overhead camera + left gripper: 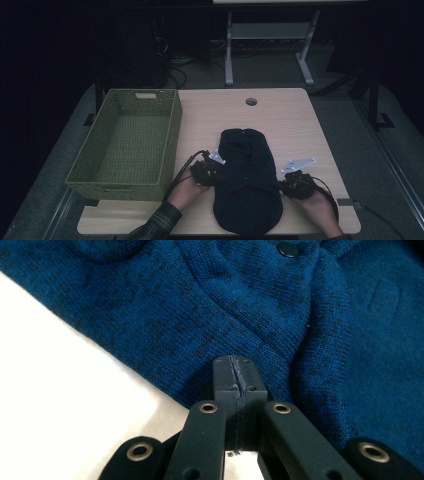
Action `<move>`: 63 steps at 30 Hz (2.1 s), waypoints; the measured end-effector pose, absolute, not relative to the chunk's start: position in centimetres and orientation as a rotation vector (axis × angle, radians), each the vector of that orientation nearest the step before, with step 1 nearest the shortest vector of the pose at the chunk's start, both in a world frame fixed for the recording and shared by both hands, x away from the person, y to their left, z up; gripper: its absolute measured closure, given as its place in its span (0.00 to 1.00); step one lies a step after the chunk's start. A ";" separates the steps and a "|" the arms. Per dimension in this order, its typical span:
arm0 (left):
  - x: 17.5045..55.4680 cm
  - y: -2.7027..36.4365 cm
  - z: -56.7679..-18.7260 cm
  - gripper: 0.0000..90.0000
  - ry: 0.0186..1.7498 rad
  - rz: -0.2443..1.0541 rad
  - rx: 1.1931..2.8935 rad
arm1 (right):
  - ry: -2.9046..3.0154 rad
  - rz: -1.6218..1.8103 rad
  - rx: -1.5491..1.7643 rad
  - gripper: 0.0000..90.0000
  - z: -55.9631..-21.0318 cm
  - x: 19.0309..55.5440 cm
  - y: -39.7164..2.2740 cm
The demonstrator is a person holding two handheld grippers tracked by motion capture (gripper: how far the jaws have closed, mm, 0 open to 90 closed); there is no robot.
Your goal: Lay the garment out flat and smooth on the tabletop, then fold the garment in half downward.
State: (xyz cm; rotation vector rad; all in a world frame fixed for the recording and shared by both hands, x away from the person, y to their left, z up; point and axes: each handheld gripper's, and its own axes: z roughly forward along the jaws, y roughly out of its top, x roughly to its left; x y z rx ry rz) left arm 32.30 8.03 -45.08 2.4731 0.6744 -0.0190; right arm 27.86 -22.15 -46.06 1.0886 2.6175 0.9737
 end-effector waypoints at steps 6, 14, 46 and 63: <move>31.7 8.2 -45.1 1.00 0.669 -0.019 2.477 | 2.635 0.972 1.069 1.00 -46.0 27.5 -21.8; 32.1 8.3 -44.6 0.96 0.666 -0.038 2.460 | 2.624 1.004 1.063 0.92 -45.5 27.5 -22.0; 36.6 8.5 -40.7 0.59 0.702 0.084 2.384 | 2.599 1.072 1.067 0.60 -42.4 33.4 -22.7; 39.7 8.0 -37.8 0.59 0.730 0.160 2.308 | 2.567 1.098 1.088 0.60 -40.5 37.8 -22.3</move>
